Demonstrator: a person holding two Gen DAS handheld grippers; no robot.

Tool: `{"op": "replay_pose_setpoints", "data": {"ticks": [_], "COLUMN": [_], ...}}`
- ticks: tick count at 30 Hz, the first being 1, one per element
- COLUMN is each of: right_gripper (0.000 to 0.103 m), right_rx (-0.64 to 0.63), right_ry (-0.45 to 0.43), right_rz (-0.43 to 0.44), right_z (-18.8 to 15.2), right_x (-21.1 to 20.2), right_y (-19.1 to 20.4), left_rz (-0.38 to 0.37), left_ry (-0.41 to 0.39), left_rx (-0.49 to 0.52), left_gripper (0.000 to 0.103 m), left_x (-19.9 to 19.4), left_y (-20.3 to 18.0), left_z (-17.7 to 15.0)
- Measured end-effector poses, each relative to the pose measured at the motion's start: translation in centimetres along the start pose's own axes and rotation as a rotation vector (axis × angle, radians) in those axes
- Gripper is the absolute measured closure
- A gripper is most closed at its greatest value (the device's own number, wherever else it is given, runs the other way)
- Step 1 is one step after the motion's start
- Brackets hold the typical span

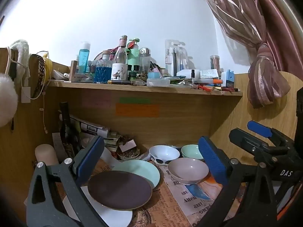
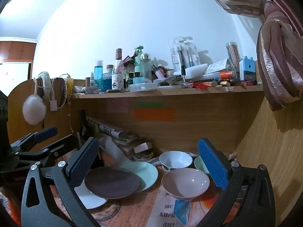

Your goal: Organize plates and bowls

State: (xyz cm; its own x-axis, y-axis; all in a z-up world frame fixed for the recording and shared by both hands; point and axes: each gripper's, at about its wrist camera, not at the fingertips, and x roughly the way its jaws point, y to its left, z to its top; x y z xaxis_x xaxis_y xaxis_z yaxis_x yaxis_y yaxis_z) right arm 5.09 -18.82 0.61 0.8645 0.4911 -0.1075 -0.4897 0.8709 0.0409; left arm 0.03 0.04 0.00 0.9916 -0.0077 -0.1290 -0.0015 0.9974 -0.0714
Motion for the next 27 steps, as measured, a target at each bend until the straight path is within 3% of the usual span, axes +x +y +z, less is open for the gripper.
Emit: {"op": "replay_pose_setpoints", "data": {"ticks": [5, 27], "right_gripper": [0.0, 0.0], "right_rx": [-0.014, 0.009], "right_ry": [-0.01, -0.012], "right_rz": [-0.003, -0.006], "right_z": [-0.04, -0.33], "right_x": [0.0, -0.13], "right_y": [0.05, -0.25], "left_rz": [-0.005, 0.008], "left_ry": [-0.008, -0.021], "left_rx": [-0.035, 0.023], "left_gripper": [0.002, 0.002], "left_x": [-0.14, -0.25], "left_y": [1.0, 0.52], "left_z": [0.51, -0.34]}}
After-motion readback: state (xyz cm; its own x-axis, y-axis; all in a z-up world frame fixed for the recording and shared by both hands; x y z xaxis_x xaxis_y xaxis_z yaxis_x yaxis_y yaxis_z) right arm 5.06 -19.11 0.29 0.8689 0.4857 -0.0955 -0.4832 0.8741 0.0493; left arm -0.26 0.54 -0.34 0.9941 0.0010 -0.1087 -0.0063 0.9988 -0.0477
